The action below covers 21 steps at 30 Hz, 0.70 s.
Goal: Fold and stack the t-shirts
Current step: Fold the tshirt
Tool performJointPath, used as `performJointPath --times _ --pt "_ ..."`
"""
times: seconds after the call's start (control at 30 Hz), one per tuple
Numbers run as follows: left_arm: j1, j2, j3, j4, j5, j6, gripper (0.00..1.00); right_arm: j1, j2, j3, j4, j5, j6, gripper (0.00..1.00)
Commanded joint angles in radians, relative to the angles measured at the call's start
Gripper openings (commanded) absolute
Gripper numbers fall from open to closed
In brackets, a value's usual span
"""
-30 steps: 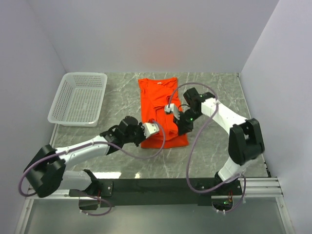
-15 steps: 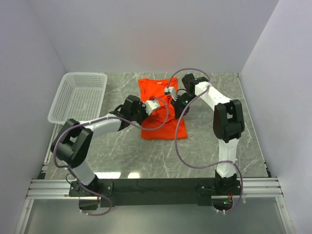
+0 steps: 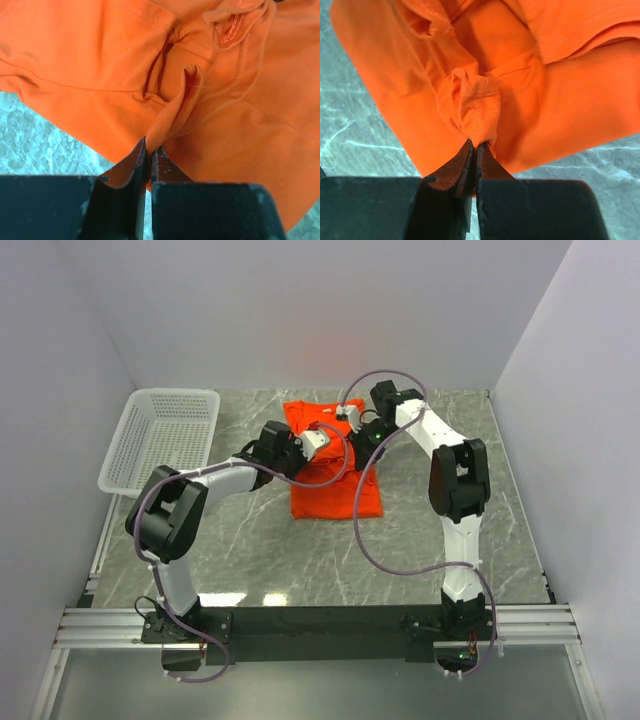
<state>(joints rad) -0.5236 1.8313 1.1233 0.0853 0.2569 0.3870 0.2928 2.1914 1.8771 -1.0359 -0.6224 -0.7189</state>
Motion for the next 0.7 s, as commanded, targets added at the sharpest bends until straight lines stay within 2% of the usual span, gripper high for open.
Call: performJointPath --times 0.0,0.53,0.67 --pt "0.013 0.013 0.046 0.005 0.031 -0.011 0.01 -0.003 0.016 0.048 0.022 0.029 0.047 0.00" --pt "0.030 0.082 0.115 -0.027 0.031 -0.023 0.01 -0.001 0.057 0.082 0.082 0.092 0.130 0.00" --pt "0.030 0.091 0.127 -0.030 0.031 -0.030 0.01 -0.003 0.064 0.086 0.091 0.093 0.142 0.03"
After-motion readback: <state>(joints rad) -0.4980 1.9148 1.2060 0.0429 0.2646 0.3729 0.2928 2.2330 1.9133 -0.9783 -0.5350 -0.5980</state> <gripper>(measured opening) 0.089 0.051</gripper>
